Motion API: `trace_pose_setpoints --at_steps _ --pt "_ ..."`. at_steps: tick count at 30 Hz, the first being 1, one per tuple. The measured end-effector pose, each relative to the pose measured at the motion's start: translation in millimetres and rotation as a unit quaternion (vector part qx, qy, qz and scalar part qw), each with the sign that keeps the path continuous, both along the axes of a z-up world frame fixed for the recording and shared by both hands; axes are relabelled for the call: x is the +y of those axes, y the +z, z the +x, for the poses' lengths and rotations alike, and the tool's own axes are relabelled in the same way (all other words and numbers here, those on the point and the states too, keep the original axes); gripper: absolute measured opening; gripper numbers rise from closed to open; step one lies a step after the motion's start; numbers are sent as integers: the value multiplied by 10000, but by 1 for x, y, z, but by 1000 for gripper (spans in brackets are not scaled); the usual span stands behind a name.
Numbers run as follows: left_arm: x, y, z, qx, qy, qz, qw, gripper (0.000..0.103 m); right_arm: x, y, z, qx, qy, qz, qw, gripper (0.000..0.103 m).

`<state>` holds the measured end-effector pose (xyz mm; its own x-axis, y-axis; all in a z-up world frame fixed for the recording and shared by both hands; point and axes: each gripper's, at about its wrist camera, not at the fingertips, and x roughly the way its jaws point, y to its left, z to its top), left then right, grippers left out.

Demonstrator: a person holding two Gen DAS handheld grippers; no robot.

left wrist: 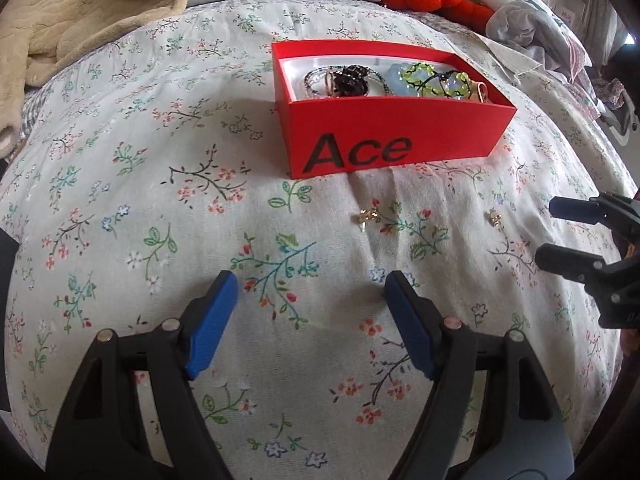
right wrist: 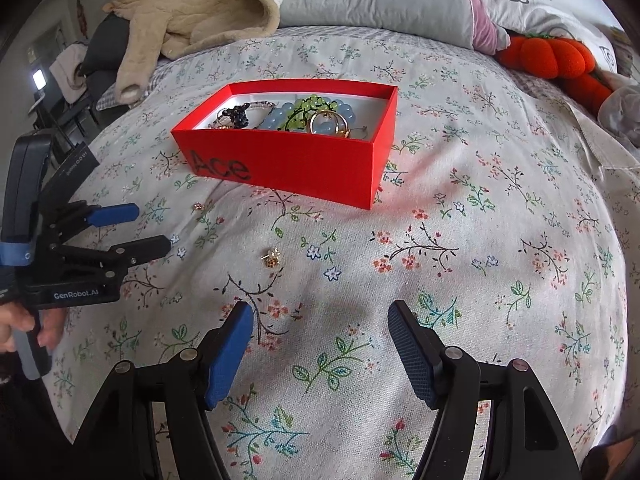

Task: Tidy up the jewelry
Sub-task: 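Lower the left gripper onto another gold earring and close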

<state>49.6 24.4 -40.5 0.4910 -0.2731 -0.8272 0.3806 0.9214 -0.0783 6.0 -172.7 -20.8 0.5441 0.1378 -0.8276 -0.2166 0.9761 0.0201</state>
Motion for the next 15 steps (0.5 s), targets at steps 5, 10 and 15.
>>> trace_pose_setpoints --at_steps 5,10,15 --pt "-14 -1 1 -32 -249 -110 9996 57 0 -5 2 42 78 -41 10000 75" --pt "-19 -1 6 -64 -403 -238 9989 40 0 -10 4 104 151 -68 9998 75" --pt "-24 -2 11 -110 -493 -218 9985 31 0 -13 5 129 214 -62 9997 75"
